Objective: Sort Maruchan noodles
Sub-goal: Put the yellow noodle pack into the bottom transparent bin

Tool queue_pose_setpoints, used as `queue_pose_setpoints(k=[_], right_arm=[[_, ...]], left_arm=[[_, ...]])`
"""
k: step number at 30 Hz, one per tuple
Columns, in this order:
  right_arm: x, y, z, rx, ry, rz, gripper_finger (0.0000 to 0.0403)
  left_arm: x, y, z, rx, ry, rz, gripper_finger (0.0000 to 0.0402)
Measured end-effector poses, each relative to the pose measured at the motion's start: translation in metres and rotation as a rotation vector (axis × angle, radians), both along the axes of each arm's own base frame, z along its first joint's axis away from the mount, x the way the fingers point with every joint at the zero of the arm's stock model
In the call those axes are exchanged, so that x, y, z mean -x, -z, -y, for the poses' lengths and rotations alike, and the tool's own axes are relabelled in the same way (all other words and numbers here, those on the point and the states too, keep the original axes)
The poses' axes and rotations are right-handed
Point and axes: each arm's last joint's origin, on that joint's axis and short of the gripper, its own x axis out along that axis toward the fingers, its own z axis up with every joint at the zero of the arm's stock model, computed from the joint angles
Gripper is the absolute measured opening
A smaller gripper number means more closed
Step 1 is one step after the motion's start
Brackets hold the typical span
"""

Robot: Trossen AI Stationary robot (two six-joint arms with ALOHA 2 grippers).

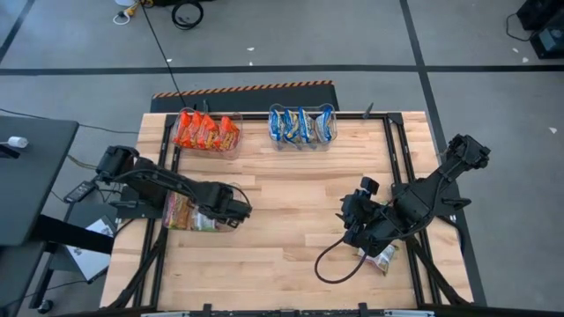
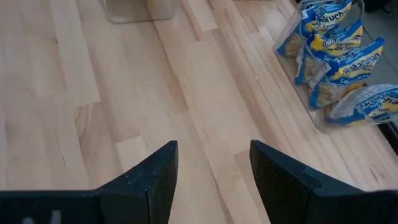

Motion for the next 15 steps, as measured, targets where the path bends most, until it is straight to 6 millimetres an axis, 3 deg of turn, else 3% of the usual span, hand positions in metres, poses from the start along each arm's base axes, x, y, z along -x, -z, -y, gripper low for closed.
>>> queue_pose_setpoints(k=[13,15], right_arm=[[0.002,0.001,-0.001,-0.014,-0.013,-0.023,0.0205],[0.003,0.001,-0.001,-0.009,-0.014,-0.030,0.0205]], left_arm=[[0.013,-0.002,-0.005,0.077,0.120,-0.114,0.0146],[0.010,-0.009,-0.006,0.098,0.142,-0.064,0.0144]])
